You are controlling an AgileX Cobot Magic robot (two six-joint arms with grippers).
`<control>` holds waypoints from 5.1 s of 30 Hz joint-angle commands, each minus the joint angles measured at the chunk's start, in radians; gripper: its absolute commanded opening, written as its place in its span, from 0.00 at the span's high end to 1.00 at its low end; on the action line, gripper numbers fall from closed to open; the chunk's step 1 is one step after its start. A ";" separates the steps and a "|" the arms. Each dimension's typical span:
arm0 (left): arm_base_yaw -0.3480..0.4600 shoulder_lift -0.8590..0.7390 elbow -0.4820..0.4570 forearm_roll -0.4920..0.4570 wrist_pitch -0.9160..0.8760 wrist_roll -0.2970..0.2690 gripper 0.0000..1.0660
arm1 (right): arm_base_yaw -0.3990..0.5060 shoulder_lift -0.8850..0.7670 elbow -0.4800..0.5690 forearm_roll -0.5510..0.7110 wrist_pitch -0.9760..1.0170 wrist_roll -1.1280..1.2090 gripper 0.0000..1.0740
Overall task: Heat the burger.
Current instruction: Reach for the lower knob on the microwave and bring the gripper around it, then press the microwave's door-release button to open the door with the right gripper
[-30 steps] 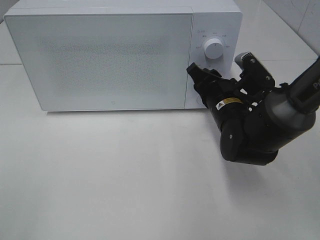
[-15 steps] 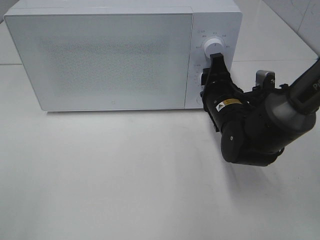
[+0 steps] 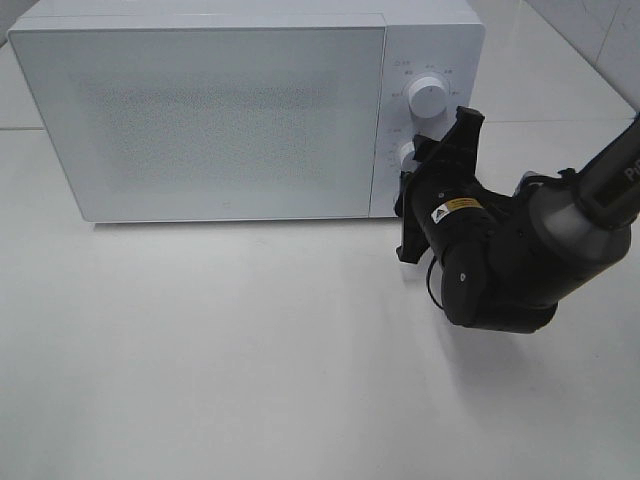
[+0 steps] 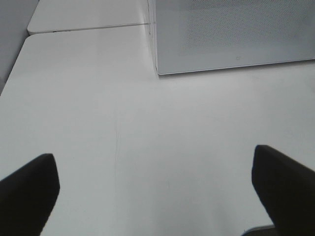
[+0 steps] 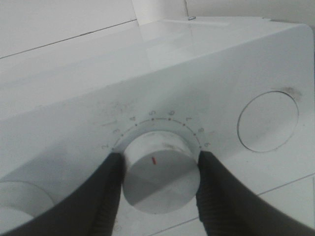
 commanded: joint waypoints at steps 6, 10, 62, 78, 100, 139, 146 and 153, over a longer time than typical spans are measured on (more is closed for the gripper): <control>0.004 -0.017 0.002 -0.008 -0.002 -0.005 0.05 | 0.015 -0.011 -0.035 -0.179 -0.171 0.002 0.96; 0.004 -0.017 0.002 -0.008 -0.002 -0.005 0.05 | 0.015 -0.011 -0.035 -0.176 -0.171 -0.003 0.96; 0.004 -0.017 0.002 -0.008 -0.002 -0.005 0.05 | 0.016 -0.302 0.159 -0.158 0.438 -0.825 0.33; 0.004 -0.017 0.002 -0.008 -0.002 -0.005 0.05 | -0.081 -0.456 0.097 -0.264 1.062 -1.443 0.33; 0.004 -0.017 0.002 -0.008 -0.002 -0.005 0.05 | -0.098 -0.877 0.026 -0.622 1.833 -1.548 0.26; 0.004 -0.017 0.002 -0.008 -0.002 -0.005 0.05 | -0.497 -1.989 0.214 -0.595 2.248 -1.572 0.29; 0.004 -0.017 0.002 -0.008 -0.002 -0.005 0.05 | -0.497 -2.099 0.270 -0.607 2.220 -1.572 0.29; 0.004 -0.015 0.002 -0.008 -0.002 -0.005 0.05 | -0.497 -2.125 0.270 -0.601 2.221 -1.576 0.29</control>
